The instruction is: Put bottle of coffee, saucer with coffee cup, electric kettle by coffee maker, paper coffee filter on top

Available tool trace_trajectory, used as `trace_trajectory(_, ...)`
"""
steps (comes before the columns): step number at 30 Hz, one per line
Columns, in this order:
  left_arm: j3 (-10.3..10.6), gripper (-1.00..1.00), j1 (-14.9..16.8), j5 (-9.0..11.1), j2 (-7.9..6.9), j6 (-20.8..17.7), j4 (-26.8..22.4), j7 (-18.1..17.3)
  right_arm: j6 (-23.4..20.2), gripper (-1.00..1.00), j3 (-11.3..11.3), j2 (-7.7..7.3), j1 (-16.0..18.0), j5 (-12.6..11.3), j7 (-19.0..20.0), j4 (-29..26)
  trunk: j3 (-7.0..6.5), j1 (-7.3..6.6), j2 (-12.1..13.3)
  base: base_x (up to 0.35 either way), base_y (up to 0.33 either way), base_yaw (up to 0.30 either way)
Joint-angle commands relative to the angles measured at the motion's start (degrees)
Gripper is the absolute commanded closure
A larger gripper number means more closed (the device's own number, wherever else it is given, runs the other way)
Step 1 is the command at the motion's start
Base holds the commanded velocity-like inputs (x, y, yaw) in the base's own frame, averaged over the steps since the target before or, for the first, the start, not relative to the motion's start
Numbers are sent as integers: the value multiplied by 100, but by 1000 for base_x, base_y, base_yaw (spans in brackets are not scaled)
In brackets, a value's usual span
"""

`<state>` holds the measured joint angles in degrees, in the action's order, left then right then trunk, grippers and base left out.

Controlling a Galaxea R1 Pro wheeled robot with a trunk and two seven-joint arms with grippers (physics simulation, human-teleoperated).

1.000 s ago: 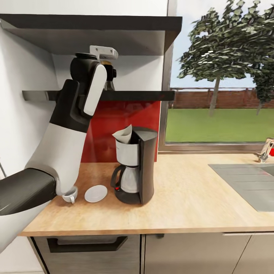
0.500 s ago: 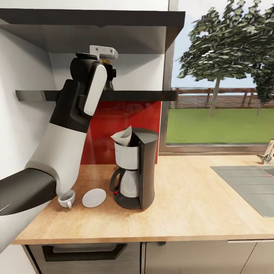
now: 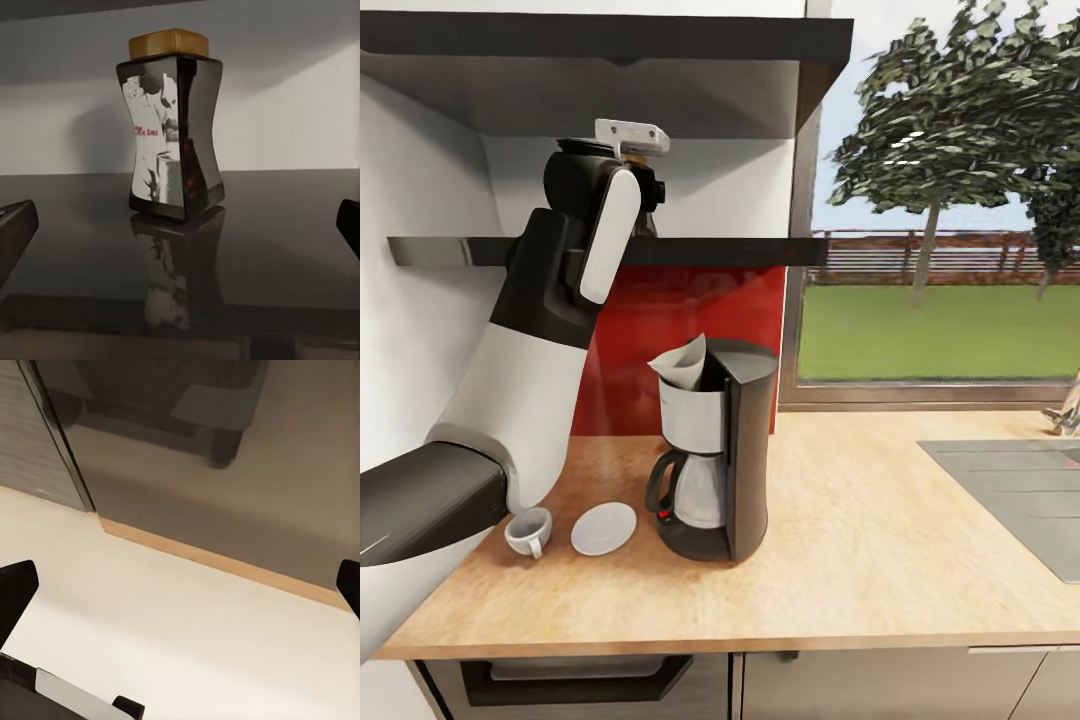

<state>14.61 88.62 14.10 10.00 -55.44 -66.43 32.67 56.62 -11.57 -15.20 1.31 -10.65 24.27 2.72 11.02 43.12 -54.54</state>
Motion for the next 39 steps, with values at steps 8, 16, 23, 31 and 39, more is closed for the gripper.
trace_trajectory(8, 6, -100, 7, 57, 0, -11, -2, 56, 25, -100, -38, 0, 10, -62, 34, 18, 8, 1, -6, 81, 0, 0)
trace_trajectory(16, 6, -100, 7, 57, 0, -11, -2, 56, 25, -100, -38, 0, 10, -64, 34, 18, 8, 1, -6, 57, 19, 0)
trace_trajectory(23, 6, -100, 7, 57, 0, -11, -2, 56, 25, -100, -38, 0, 10, -62, 34, 18, 8, 1, -6, 92, 55, 0)
trace_trajectory(31, 6, -100, 7, 57, 0, -11, -2, 56, 19, -100, -38, 6, 10, -61, 34, 18, 8, 1, -6, 34, 21, 0)
trace_trajectory(39, 6, -100, 7, 57, 0, -11, -3, 56, 209, -100, -66, 39, -312, -38, 42, 16, 8, 1, -6, 2, 1, 0)
